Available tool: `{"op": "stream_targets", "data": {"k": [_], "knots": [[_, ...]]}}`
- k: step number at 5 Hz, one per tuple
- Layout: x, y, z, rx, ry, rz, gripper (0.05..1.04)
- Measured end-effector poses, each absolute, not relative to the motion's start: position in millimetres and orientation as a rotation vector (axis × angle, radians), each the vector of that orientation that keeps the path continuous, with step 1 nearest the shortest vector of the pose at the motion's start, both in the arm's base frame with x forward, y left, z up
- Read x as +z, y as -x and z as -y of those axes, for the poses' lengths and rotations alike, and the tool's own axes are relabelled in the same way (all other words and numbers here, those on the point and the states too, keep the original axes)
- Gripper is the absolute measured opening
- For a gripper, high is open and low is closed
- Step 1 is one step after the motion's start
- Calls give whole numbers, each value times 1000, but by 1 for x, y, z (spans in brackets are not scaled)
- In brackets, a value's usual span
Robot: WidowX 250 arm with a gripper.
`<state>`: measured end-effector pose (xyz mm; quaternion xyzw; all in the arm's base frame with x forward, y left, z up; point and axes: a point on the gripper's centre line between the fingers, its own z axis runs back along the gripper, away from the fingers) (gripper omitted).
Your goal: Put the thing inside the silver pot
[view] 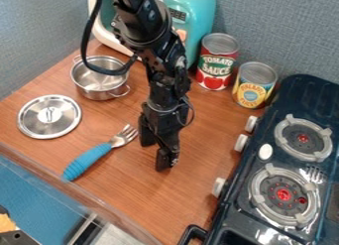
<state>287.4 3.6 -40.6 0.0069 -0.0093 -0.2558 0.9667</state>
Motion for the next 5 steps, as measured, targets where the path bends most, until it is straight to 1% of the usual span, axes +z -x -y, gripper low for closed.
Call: {"op": "stream_targets", "data": {"k": [1,2,3,4,5], "knots": [[-41,-287,-2,-516,-10,21,1001],[-36,-279,-8,-504,5,32,1001],[-10,-286,-11,-510,-18,115,1001],[15,-292,-19,-474,-21,177,1001],[30,-307,-21,-442,14,224,1001]]}}
